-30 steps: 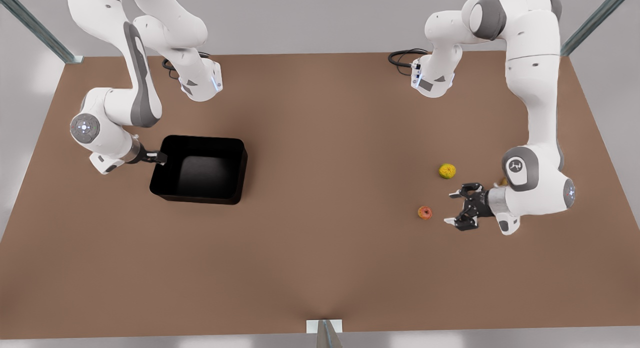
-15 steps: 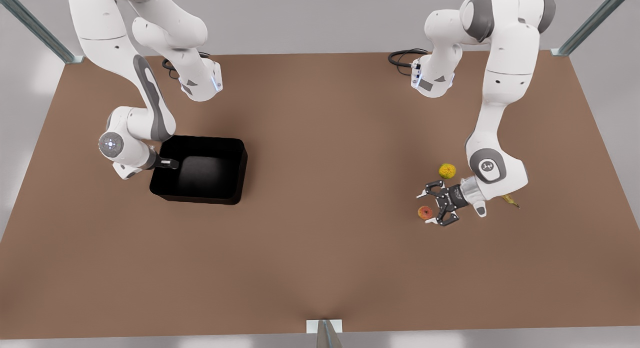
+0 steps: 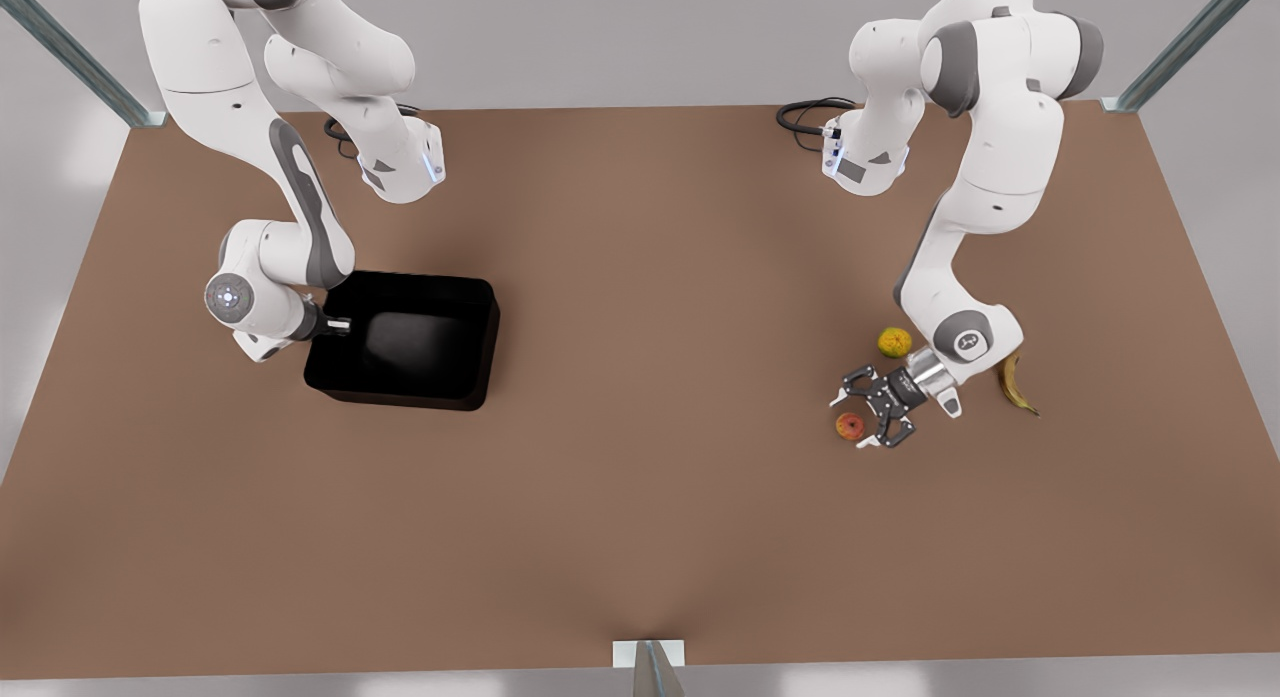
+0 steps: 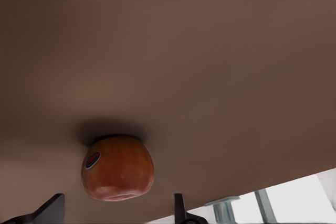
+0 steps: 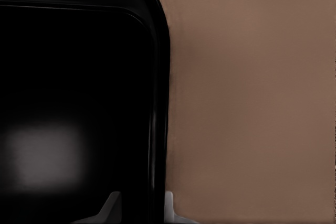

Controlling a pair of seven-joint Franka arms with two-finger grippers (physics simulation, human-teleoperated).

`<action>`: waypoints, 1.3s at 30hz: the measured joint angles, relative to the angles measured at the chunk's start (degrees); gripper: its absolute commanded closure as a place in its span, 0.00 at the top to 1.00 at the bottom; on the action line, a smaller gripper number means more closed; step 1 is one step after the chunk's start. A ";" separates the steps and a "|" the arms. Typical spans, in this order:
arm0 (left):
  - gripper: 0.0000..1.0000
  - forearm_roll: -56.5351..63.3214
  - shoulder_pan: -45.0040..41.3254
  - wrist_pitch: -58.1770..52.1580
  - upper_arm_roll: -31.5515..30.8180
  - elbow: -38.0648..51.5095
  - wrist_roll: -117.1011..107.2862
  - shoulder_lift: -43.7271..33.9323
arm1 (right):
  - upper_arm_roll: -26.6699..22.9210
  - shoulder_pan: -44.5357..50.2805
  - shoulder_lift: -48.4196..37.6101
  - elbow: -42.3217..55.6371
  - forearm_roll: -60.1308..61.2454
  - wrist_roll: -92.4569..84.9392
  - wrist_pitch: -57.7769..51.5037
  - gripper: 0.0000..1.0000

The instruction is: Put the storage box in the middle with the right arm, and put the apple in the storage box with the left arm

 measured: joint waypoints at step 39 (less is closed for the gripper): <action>0.90 -13.19 2.08 -1.72 -2.13 3.14 -0.44 5.70 | 15.73 24.54 41.17 69.64 0.47 -3.84 -10.48 0.23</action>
